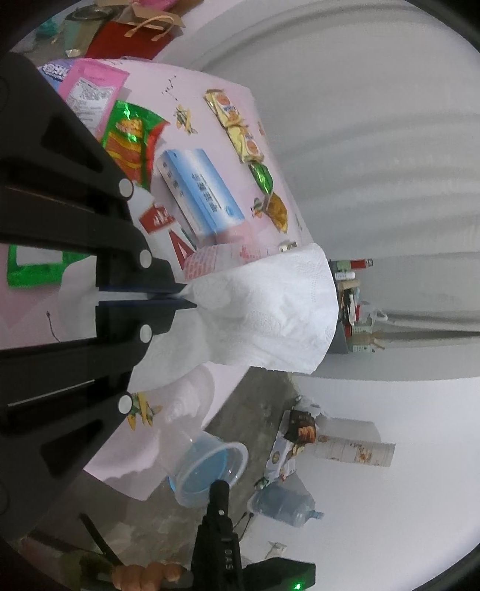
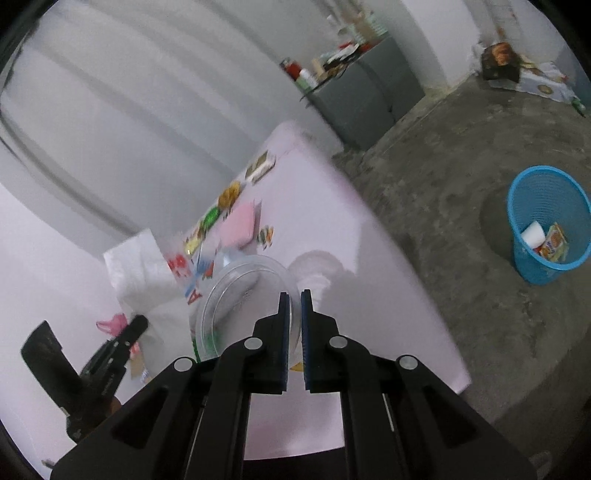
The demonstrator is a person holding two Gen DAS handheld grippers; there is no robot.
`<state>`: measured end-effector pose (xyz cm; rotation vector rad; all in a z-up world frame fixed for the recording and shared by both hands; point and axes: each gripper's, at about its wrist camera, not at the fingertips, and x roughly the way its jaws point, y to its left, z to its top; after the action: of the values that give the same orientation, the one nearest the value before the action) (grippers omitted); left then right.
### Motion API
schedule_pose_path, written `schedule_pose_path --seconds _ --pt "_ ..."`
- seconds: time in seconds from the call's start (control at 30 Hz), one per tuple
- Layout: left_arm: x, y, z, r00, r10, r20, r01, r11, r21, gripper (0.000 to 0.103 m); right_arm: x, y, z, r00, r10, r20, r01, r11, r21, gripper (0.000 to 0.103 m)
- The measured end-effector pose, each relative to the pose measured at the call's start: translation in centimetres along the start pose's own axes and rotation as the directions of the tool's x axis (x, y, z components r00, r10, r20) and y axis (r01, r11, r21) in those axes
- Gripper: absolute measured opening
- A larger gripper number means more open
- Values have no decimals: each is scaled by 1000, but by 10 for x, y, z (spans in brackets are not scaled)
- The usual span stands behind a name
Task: Collect trash
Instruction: 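Carry the tissue and clear container toward the blue wastebasket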
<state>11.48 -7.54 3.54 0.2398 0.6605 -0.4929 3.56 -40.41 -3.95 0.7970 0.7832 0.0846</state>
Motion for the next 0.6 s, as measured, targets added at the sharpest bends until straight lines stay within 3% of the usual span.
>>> schedule_pose_path --seconds 0.3,0.6 --pt "34 -50 30 996 -79 -32 81 995 60 1 -57 -33 10 992 23 127 -31 998 57 6" --pt "80 -143 60 978 -185 -99 201 961 190 1 -83 -91 11 981 -20 190 -12 986 168 6"
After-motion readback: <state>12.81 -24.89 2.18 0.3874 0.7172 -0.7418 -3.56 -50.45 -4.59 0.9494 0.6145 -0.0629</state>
